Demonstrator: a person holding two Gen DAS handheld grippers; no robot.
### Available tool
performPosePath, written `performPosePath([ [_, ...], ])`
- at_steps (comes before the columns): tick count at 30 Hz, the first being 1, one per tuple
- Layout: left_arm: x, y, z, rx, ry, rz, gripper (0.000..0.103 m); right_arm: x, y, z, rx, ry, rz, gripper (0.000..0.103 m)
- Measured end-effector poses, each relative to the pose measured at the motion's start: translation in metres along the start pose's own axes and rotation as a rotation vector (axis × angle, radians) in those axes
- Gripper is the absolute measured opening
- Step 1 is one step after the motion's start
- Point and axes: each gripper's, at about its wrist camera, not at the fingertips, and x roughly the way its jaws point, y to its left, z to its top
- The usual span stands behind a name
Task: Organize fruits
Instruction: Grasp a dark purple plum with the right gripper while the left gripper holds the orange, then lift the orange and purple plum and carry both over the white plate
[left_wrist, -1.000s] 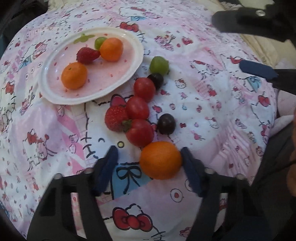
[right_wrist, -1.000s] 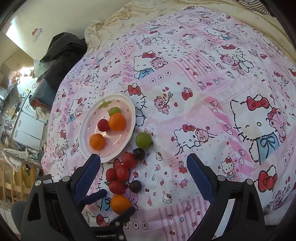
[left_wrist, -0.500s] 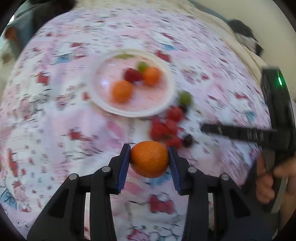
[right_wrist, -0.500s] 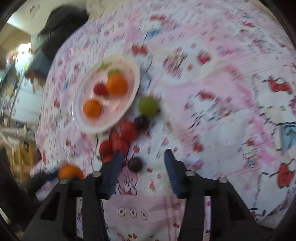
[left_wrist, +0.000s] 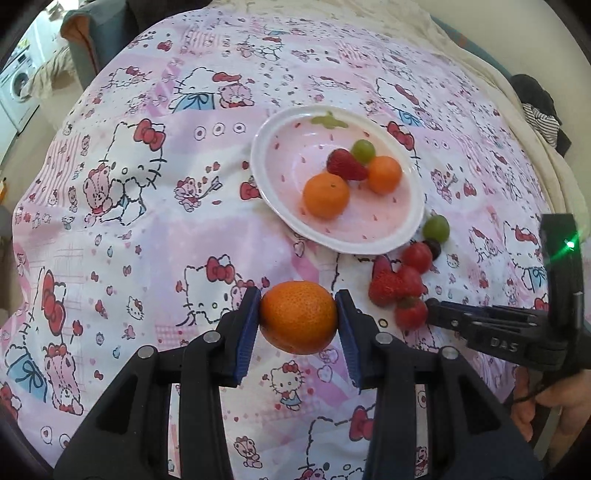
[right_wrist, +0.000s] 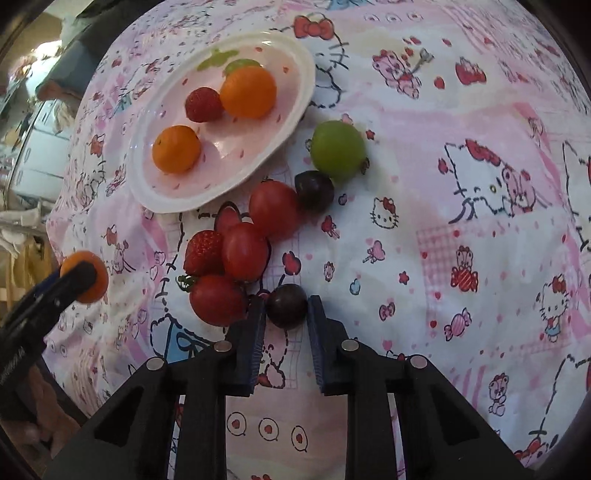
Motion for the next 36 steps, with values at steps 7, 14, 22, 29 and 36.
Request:
performPosePath([
  [7,-0.010,0.009,0.003,-0.024,-0.039,0.021,0.037,-0.031,-0.014,-0.004,0.061,-0.091,0.071,0.000],
  [14,-0.008,0.015,0.002,-0.055,-0.027,0.017,0.037,-0.016,0.000,-0.006,0.032,-0.045,0.033,0.023],
  [22,-0.008,0.016,0.003,-0.069,-0.027,0.006,0.037,0.018,0.027,-0.003,-0.127,-0.005,-0.150,0.027],
  [29,-0.010,0.015,0.006,-0.070,-0.034,0.000,0.037,0.015,0.029,-0.007,-0.171,-0.033,-0.153,0.024],
  [36,-0.018,0.020,0.010,-0.082,-0.054,0.003,0.037,-0.033,0.018,-0.015,-0.100,-0.150,-0.004,0.024],
])
